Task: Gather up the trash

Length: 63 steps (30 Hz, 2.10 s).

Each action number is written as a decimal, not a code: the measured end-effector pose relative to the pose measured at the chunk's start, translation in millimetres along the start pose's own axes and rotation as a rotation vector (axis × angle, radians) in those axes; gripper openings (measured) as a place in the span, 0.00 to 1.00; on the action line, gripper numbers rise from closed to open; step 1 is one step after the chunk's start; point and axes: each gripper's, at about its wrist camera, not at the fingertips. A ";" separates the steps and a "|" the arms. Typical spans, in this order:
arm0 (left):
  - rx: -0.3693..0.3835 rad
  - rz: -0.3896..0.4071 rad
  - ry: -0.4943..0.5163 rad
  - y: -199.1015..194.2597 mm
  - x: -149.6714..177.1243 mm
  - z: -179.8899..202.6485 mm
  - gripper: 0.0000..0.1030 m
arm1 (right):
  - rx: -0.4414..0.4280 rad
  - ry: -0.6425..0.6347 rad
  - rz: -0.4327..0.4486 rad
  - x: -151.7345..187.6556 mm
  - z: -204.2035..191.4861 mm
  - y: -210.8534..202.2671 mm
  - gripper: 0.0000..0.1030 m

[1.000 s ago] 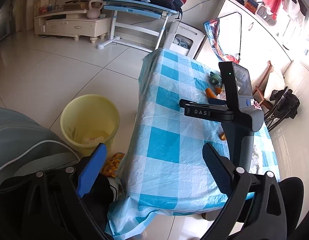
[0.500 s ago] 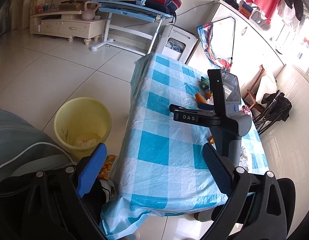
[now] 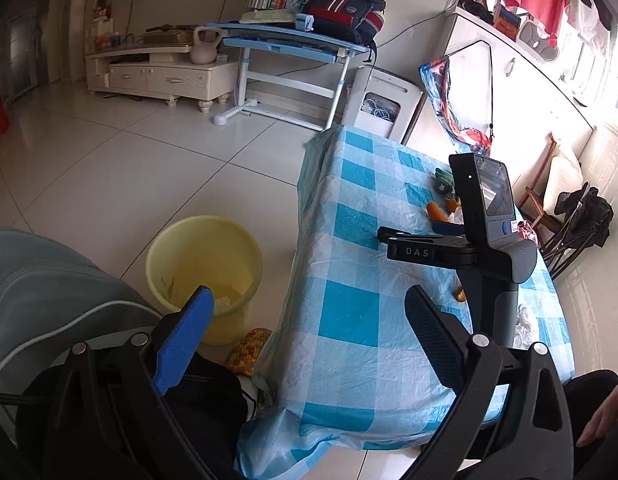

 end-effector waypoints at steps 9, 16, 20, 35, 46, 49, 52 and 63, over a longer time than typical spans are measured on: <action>-0.060 0.047 0.041 4.8 4.0 15.4 0.90 | 0.000 0.000 0.000 -0.3 0.2 -0.1 0.93; -0.050 0.045 0.049 10.4 4.6 19.9 0.91 | 0.001 0.000 0.000 0.2 -0.5 0.2 0.93; -0.045 0.034 0.081 14.3 5.9 29.0 0.91 | -0.008 0.004 -0.036 -2.4 -0.9 -0.2 0.93; 0.045 -0.002 0.241 24.6 18.6 87.4 0.91 | 0.153 0.286 0.362 97.6 121.6 -214.3 0.93; -0.040 -0.047 0.493 61.5 20.1 158.1 0.85 | 0.037 0.352 0.242 127.7 134.5 -196.8 0.93; -0.045 -0.076 0.534 78.0 17.7 168.0 0.80 | 0.006 0.371 0.170 138.6 138.6 -184.9 0.93; -0.029 -0.105 0.569 93.7 16.5 176.1 0.76 | 0.004 0.356 0.125 145.9 137.8 -180.7 0.93; 0.051 -0.153 0.619 128.9 12.1 205.7 0.64 | -0.073 0.407 -0.017 155.7 136.8 -147.3 0.93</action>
Point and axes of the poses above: each gripper's, at about its wrist camera, not at the fingertips, and y roughly the way its jaws point, z to its right, x to its underside, and after that the axes turned 1 degree about -z, right-handed
